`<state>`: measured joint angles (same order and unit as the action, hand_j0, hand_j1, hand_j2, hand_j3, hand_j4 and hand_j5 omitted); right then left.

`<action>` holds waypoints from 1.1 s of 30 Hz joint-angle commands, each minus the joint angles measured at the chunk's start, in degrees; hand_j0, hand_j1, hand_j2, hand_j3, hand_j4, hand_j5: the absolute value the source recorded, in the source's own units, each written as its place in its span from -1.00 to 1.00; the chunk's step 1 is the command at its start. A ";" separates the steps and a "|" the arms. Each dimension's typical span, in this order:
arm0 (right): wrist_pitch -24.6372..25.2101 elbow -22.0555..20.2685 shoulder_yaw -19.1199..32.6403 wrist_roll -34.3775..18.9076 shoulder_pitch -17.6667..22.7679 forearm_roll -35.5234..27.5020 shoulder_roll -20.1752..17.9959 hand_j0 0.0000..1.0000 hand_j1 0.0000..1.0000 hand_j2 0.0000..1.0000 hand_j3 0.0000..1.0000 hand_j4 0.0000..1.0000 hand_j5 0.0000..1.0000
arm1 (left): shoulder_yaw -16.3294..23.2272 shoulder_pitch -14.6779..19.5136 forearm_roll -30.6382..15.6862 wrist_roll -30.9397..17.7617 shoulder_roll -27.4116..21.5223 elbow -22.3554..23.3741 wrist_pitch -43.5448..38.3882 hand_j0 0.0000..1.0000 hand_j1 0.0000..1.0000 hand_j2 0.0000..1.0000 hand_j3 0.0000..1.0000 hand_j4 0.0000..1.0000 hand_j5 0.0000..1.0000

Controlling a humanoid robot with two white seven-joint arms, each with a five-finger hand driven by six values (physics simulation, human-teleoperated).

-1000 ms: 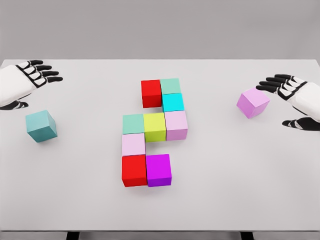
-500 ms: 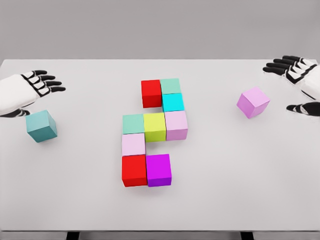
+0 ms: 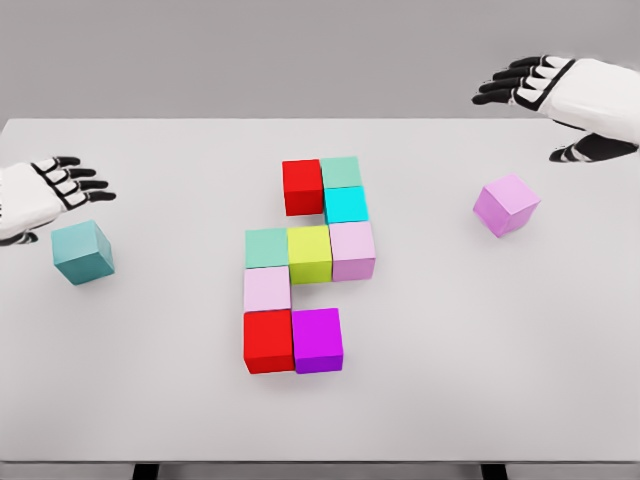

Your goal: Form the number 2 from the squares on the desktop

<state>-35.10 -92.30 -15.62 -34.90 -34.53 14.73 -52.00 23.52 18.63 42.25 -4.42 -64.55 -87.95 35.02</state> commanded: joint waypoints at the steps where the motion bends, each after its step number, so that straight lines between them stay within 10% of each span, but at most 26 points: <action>1: 0.10 3.79 -6.25 -0.10 -0.53 2.32 -0.12 0.97 0.97 0.97 0.97 0.97 0.97 | 1.52 0.00 -0.24 0.03 -0.23 0.15 -0.02 1.00 1.00 1.00 1.00 1.00 1.00; 18: 0.10 17.95 -13.47 -0.10 -8.18 16.65 5.68 0.97 0.97 0.97 0.97 0.97 0.97 | 6.01 0.09 -1.12 0.12 -5.23 0.68 -0.02 1.00 1.00 1.00 1.00 1.00 1.00; 33: 0.10 17.33 -15.66 -0.10 -8.45 20.87 4.18 0.97 0.97 0.97 0.97 0.97 0.97 | 6.18 1.67 -0.24 -3.40 -2.34 -0.11 -0.02 1.00 1.00 1.00 1.00 1.00 1.00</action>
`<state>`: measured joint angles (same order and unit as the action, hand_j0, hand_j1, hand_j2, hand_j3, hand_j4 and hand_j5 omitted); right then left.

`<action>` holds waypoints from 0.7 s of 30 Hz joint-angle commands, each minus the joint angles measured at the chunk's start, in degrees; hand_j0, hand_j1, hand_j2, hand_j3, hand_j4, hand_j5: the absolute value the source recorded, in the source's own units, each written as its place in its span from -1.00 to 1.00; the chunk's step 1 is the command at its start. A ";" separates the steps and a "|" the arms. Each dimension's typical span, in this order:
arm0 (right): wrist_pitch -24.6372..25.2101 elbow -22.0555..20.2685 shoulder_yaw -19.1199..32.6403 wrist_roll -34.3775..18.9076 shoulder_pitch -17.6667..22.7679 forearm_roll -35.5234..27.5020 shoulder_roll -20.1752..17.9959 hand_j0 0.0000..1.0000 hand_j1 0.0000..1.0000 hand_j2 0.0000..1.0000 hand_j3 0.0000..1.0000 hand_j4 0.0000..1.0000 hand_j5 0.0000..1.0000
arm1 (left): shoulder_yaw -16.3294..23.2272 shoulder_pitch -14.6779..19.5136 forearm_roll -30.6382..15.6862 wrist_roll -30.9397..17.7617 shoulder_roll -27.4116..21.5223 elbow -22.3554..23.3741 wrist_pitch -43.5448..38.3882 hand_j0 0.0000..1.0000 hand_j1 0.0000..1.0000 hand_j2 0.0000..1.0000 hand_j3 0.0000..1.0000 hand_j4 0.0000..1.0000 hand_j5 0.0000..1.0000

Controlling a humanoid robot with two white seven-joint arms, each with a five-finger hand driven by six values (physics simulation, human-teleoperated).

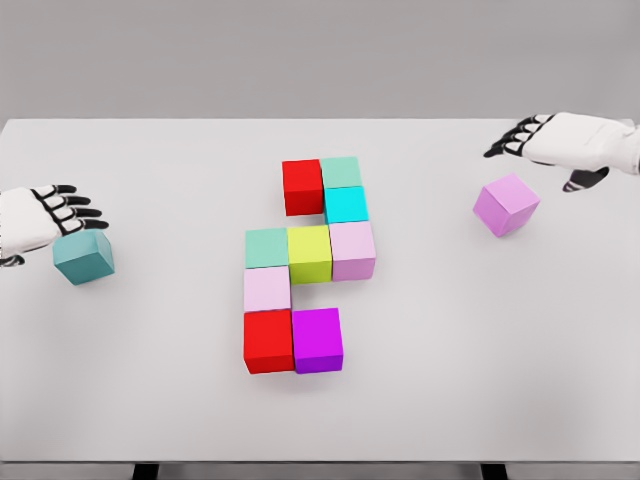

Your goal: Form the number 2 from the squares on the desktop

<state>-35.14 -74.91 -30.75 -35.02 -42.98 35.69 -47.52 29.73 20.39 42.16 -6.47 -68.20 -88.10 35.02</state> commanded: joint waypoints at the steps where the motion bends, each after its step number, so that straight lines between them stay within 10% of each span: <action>1: 0.14 -0.06 -1.24 0.02 0.00 -0.10 -0.29 0.97 0.97 0.97 0.97 0.97 0.97 | -0.02 0.00 -0.15 -1.61 1.58 0.04 -0.02 1.00 1.00 1.00 1.00 1.00 1.00; 21: 0.14 6.18 -4.93 0.02 -0.62 5.09 5.15 0.97 0.97 0.97 0.97 0.97 0.97 | 2.97 2.64 0.03 -4.69 5.79 2.85 -0.02 1.00 1.00 1.00 1.00 1.00 1.00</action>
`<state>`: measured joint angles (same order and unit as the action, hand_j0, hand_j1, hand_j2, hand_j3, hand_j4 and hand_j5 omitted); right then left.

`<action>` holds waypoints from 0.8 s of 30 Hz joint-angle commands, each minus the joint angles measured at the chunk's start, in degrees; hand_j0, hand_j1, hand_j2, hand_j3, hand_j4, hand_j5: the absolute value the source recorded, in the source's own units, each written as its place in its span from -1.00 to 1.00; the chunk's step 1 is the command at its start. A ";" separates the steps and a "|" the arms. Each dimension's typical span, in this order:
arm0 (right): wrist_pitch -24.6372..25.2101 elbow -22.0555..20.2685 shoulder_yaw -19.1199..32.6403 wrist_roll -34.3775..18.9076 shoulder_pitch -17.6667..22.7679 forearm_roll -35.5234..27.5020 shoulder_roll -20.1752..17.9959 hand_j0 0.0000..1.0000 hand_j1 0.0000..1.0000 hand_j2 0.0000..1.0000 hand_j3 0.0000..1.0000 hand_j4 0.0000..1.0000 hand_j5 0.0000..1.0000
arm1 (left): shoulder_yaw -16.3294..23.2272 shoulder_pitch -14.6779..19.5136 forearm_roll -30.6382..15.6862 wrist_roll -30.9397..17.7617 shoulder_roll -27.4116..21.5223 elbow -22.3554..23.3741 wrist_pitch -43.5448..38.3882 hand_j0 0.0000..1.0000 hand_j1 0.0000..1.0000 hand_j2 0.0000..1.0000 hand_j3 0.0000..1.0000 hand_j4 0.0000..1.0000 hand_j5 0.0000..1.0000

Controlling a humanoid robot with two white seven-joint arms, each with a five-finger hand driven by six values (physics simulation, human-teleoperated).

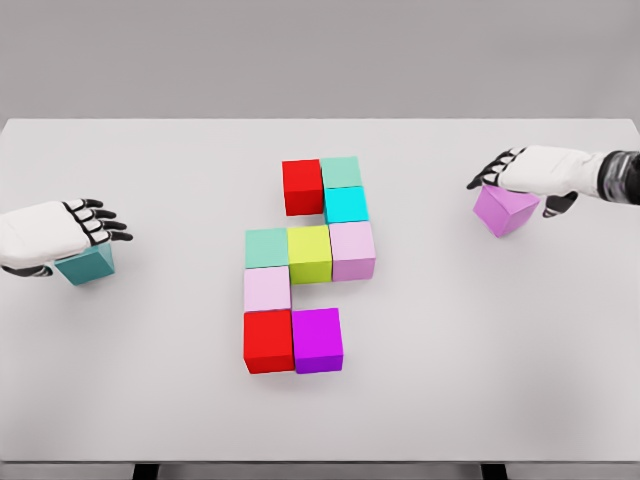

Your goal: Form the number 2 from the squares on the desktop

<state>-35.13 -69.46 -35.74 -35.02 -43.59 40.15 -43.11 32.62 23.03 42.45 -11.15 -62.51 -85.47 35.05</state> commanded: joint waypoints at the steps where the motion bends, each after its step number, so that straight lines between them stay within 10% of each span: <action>1: 0.13 0.64 0.06 0.02 0.09 0.81 0.75 0.97 0.97 0.97 0.97 0.97 0.97 | 0.16 0.00 -0.27 -0.01 0.19 0.22 -0.05 1.00 1.00 1.00 1.00 1.00 1.00; 24: 0.13 0.82 -0.12 0.02 -0.53 3.18 2.33 0.97 0.97 0.97 0.97 0.97 0.97 | 2.98 2.37 0.96 -0.01 2.39 3.03 -0.05 1.00 1.00 1.00 1.00 1.00 1.00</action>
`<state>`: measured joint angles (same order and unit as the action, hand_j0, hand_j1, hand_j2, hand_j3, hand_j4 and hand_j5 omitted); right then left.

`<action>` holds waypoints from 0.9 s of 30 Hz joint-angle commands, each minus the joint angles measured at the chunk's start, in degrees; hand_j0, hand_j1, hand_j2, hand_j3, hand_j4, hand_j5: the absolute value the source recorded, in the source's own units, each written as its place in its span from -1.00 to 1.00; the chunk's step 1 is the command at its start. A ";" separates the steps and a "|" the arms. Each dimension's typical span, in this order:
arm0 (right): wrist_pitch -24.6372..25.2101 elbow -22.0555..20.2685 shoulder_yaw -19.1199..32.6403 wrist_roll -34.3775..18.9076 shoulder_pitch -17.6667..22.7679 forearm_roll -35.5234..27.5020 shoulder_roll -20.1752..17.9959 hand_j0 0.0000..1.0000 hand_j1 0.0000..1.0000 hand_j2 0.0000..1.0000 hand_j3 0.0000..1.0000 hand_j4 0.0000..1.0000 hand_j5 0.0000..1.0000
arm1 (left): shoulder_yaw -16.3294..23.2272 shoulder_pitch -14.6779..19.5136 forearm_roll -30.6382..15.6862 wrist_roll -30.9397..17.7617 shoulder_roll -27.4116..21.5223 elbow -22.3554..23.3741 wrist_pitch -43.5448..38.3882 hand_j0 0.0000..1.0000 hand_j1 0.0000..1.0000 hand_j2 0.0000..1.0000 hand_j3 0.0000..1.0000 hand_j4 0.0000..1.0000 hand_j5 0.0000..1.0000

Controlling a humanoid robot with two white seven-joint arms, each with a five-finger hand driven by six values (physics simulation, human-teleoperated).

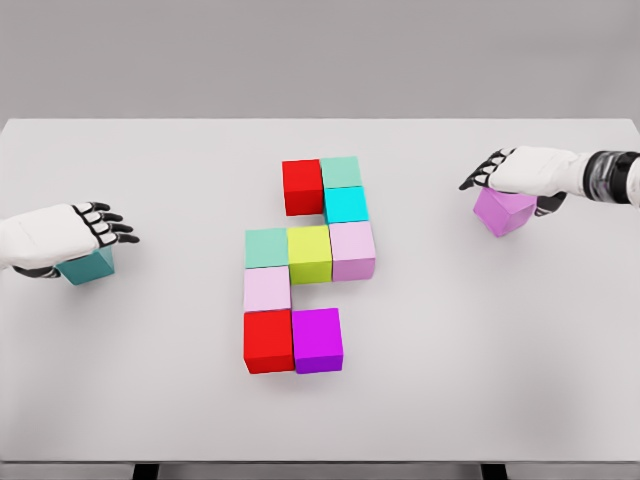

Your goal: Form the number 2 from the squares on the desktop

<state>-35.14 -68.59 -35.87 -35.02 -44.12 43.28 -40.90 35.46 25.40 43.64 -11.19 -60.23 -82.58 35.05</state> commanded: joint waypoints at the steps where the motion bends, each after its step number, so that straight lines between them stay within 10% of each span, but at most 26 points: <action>1: 0.14 0.03 0.01 0.02 0.00 0.40 0.65 0.97 0.97 0.97 0.97 0.97 0.97 | 0.14 0.00 -0.22 0.02 0.11 0.14 -0.05 1.00 1.00 1.00 1.00 1.00 1.00; 8: 0.14 2.32 0.01 0.02 0.00 2.51 2.50 0.97 0.97 0.97 0.97 0.97 0.97 | 0.23 0.00 0.57 0.02 0.11 0.14 -0.05 1.00 1.00 1.00 1.00 1.00 1.00; 18: 0.14 1.79 0.01 0.02 0.18 2.51 2.41 0.74 0.74 0.74 0.74 0.74 0.74 | 0.14 0.44 1.80 -1.29 0.02 0.66 -0.05 0.28 0.28 0.28 0.28 0.28 0.28; 27: 0.14 1.44 0.19 0.02 0.18 2.25 2.06 0.58 0.58 0.58 0.58 0.58 0.58 | 0.05 1.05 1.45 -1.21 0.02 0.58 -0.05 0.24 0.24 0.24 0.24 0.24 0.24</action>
<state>-35.13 -67.10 -35.79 -35.02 -43.95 45.79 -38.76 35.48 26.54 45.43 -12.44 -60.17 -82.00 34.99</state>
